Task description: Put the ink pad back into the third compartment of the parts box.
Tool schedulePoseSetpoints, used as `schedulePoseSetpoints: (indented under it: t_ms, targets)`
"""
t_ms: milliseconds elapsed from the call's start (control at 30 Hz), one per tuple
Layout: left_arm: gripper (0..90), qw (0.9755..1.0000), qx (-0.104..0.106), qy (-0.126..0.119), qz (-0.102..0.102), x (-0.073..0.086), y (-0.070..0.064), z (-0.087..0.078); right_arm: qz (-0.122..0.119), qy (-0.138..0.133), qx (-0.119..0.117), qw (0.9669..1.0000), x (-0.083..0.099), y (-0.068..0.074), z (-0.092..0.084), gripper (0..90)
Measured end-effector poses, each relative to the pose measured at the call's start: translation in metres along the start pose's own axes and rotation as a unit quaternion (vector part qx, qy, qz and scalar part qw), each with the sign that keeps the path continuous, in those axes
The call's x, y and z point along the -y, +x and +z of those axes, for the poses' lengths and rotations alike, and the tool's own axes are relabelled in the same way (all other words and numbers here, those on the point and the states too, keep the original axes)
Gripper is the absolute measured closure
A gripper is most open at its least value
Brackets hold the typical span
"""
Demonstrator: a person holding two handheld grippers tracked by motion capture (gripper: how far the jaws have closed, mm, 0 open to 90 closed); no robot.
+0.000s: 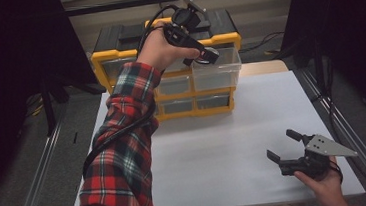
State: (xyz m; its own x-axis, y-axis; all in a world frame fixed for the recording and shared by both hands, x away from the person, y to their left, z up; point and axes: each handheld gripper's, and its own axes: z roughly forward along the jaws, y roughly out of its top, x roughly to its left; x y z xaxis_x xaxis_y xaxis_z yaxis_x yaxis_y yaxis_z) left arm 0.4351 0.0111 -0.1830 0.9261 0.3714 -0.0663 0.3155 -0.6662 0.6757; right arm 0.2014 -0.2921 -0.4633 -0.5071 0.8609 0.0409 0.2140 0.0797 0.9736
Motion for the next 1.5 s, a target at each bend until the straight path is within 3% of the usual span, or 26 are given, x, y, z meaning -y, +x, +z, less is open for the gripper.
schedulePoseSetpoints:
  t_ms: [500, 733, 767, 1000, 1500]
  targets:
    - [30.0, 0.9999, 0.001, -0.001, 0.010, -0.004, 0.000, 0.007, 0.001, 0.001, 0.000, 1.0000, 0.000, 0.000, 0.000, 3.0]
    - [30.0, 1.0000, -0.001, -0.007, 0.005, -0.006, -0.002, 0.011, 0.000, 0.000, 0.000, 1.0000, 0.000, -0.002, 0.000, 3.0]
    - [30.0, 0.9999, 0.000, -0.005, 0.013, -0.007, -0.001, 0.010, 0.002, -0.002, 0.000, 1.0000, 0.000, -0.001, 0.000, 3.0]
    - [30.0, 0.9999, -0.002, -0.011, 0.006, -0.006, -0.002, 0.013, -0.001, -0.001, 0.000, 1.0000, 0.000, -0.002, 0.000, 3.0]
    - [29.7, 0.9998, -0.002, -0.015, 0.012, -0.004, 0.000, 0.014, -0.001, 0.003, 0.000, 1.0000, 0.000, -0.001, 0.000, 3.1]
